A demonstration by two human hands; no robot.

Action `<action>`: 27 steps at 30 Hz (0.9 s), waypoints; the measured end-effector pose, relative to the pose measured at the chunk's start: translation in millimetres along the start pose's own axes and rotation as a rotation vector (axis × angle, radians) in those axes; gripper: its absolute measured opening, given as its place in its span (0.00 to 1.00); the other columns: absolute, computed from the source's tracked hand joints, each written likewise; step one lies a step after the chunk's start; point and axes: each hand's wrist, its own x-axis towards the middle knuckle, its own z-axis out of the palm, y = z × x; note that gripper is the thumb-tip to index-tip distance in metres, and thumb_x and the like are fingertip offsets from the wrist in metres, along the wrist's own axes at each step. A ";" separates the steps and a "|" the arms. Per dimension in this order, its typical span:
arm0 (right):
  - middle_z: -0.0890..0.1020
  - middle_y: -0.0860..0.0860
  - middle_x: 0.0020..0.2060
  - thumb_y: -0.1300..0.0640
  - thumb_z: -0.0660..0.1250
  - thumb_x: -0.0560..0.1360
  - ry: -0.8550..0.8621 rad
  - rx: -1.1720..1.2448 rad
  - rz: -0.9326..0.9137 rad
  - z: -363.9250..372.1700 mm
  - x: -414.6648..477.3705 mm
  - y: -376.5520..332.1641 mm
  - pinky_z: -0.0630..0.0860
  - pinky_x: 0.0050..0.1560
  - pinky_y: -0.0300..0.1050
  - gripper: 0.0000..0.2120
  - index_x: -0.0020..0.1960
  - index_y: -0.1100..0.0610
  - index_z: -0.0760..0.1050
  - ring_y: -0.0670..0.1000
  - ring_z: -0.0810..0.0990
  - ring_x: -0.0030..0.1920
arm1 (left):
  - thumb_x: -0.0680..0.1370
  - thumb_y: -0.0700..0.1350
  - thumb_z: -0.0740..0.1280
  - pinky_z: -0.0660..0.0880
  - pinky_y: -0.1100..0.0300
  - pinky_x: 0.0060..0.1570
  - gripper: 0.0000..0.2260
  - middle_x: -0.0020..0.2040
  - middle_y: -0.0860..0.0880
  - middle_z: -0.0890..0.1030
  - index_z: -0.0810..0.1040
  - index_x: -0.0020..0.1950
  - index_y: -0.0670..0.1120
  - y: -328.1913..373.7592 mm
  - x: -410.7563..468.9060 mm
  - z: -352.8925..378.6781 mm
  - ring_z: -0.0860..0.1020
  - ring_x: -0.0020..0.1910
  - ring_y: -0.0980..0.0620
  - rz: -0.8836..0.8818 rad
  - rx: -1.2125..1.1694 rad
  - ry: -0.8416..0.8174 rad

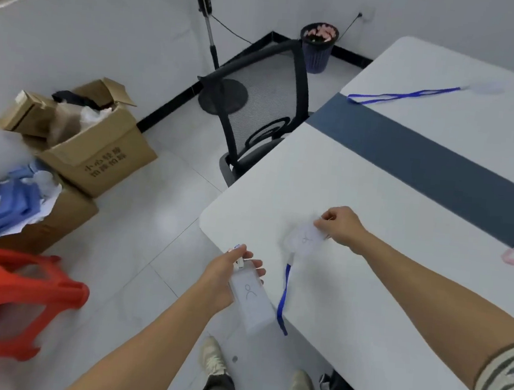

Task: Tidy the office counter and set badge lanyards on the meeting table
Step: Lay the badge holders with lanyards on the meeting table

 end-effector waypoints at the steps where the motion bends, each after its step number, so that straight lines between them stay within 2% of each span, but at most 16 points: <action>1: 0.81 0.54 0.39 0.58 0.70 0.74 -0.027 0.017 -0.031 8.3 -2.6 -23.6 0.71 0.32 0.41 0.05 0.41 0.59 0.77 0.53 0.79 0.37 | 0.79 0.47 0.66 0.77 0.45 0.52 0.10 0.46 0.38 0.83 0.76 0.48 0.40 10.7 -1.9 -8.9 0.81 0.45 0.39 0.012 -0.005 -0.006; 3: 0.81 0.55 0.42 0.59 0.69 0.74 -0.052 0.036 -0.088 27.1 -6.4 -70.3 0.68 0.27 0.37 0.05 0.49 0.60 0.78 0.50 0.77 0.34 | 0.79 0.47 0.67 0.77 0.45 0.52 0.10 0.46 0.38 0.83 0.76 0.45 0.40 34.0 -5.8 -29.5 0.81 0.45 0.39 0.020 -0.011 -0.008; 5: 0.81 0.56 0.45 0.60 0.68 0.74 -0.067 0.035 -0.131 40.7 -13.7 -108.9 0.67 0.25 0.35 0.11 0.56 0.58 0.77 0.49 0.77 0.33 | 0.78 0.47 0.67 0.76 0.46 0.50 0.10 0.44 0.39 0.81 0.75 0.43 0.40 52.7 -8.7 -44.4 0.81 0.43 0.39 0.023 -0.037 -0.026; 9: 0.79 0.54 0.44 0.62 0.67 0.75 -0.117 0.067 -0.249 97.8 -19.9 -213.5 0.65 0.25 0.38 0.16 0.63 0.57 0.76 0.50 0.76 0.34 | 0.78 0.47 0.67 0.76 0.48 0.48 0.11 0.40 0.40 0.79 0.75 0.44 0.40 120.5 -18.8 -111.4 0.79 0.40 0.41 0.067 -0.093 -0.076; 11: 0.78 0.53 0.41 0.63 0.68 0.75 -0.131 0.106 -0.291 126.4 -23.9 -257.6 0.66 0.24 0.36 0.15 0.61 0.58 0.78 0.48 0.73 0.32 | 0.78 0.48 0.65 0.74 0.49 0.48 0.12 0.40 0.40 0.78 0.76 0.46 0.39 150.2 -21.7 -143.3 0.78 0.38 0.42 0.094 -0.118 -0.119; 16: 0.82 0.55 0.43 0.62 0.72 0.73 -0.173 0.183 -0.303 182.5 -21.0 -346.2 0.70 0.29 0.38 0.12 0.57 0.58 0.78 0.48 0.76 0.33 | 0.80 0.53 0.60 0.72 0.48 0.51 0.16 0.39 0.41 0.78 0.76 0.56 0.41 223.7 -9.4 -203.3 0.76 0.39 0.42 0.170 -0.261 -0.133; 20: 0.84 0.58 0.42 0.62 0.73 0.72 -0.244 0.150 -0.282 209.4 4.4 -390.6 0.70 0.30 0.39 0.11 0.54 0.62 0.78 0.48 0.81 0.34 | 0.82 0.55 0.56 0.72 0.50 0.46 0.17 0.43 0.42 0.80 0.77 0.53 0.43 288.7 2.0 -231.0 0.77 0.41 0.44 0.262 -0.411 -0.141; 22: 0.84 0.56 0.38 0.63 0.74 0.71 -0.268 0.134 -0.262 223.8 22.0 -406.1 0.70 0.29 0.38 0.12 0.53 0.64 0.77 0.48 0.80 0.32 | 0.83 0.54 0.55 0.73 0.50 0.45 0.15 0.46 0.42 0.81 0.75 0.51 0.45 323.1 13.0 -242.8 0.78 0.43 0.44 0.308 -0.473 -0.146; 24: 0.83 0.55 0.35 0.63 0.75 0.70 -0.300 0.127 -0.239 240.9 49.6 -422.9 0.71 0.29 0.38 0.13 0.52 0.65 0.77 0.47 0.79 0.30 | 0.82 0.53 0.58 0.74 0.46 0.51 0.13 0.49 0.42 0.79 0.74 0.53 0.44 360.2 31.1 -254.7 0.77 0.49 0.42 0.340 -0.473 -0.137; 27: 0.83 0.54 0.35 0.60 0.77 0.70 -0.341 0.110 -0.237 262.6 90.5 -445.8 0.74 0.31 0.39 0.11 0.47 0.62 0.78 0.47 0.80 0.33 | 0.82 0.51 0.59 0.73 0.44 0.55 0.12 0.47 0.42 0.79 0.74 0.47 0.44 410.2 58.8 -265.3 0.78 0.48 0.42 0.362 -0.478 -0.120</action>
